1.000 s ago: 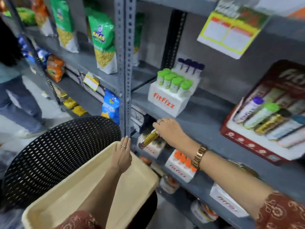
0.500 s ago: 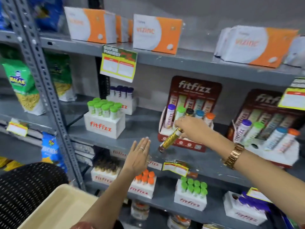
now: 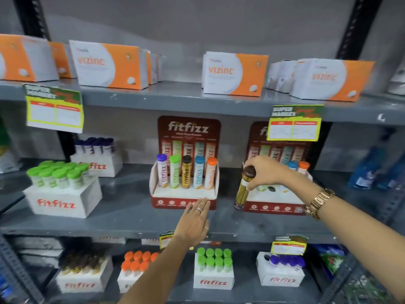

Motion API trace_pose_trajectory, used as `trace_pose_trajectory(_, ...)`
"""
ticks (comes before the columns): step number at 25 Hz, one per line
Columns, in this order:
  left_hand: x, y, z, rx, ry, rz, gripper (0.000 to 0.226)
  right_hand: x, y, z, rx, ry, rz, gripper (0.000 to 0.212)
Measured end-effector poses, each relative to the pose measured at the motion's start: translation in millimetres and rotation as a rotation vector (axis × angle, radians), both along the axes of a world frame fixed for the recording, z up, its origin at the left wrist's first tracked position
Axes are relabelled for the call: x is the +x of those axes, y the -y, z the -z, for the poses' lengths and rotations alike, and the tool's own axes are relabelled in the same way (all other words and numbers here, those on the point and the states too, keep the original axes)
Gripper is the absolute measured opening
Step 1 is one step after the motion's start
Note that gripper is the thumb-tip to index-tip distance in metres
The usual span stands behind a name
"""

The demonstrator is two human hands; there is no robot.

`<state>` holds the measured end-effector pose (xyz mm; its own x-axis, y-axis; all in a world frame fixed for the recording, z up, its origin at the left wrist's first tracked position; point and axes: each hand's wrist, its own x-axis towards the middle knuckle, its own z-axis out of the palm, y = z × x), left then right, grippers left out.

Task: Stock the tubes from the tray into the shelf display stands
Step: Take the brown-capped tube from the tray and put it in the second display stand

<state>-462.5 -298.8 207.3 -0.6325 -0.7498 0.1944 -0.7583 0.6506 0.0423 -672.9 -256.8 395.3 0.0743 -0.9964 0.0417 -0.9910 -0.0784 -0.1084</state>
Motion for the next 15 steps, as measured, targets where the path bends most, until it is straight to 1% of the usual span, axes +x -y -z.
trace_pose_trajectory(3,-29,-1,3,0.074,-0.014,0.038,0.058,-28,-5,4,0.01,0.208,0.101,0.035)
trace_pose_trajectory(6,-55,-3,14,0.209,0.026,0.055,0.063,-51,-10,8,0.009,0.453,0.183,0.029)
trace_pose_trajectory(8,-69,-5,22,0.286,0.058,0.039,0.064,-61,-13,11,-0.015,0.499,0.222,0.027)
trace_pose_trajectory(11,-81,-5,28,0.303,0.119,-0.003,0.065,-75,-10,17,-0.072,0.538,0.223,0.028)
trace_pose_trajectory(13,-83,-3,27,0.32,0.149,-0.008,0.066,-84,-6,23,-0.114,0.537,0.232,0.019)
trace_pose_trajectory(15,-83,-1,26,0.342,0.164,-0.008,0.066,-89,-3,29,-0.145,0.512,0.267,0.029)
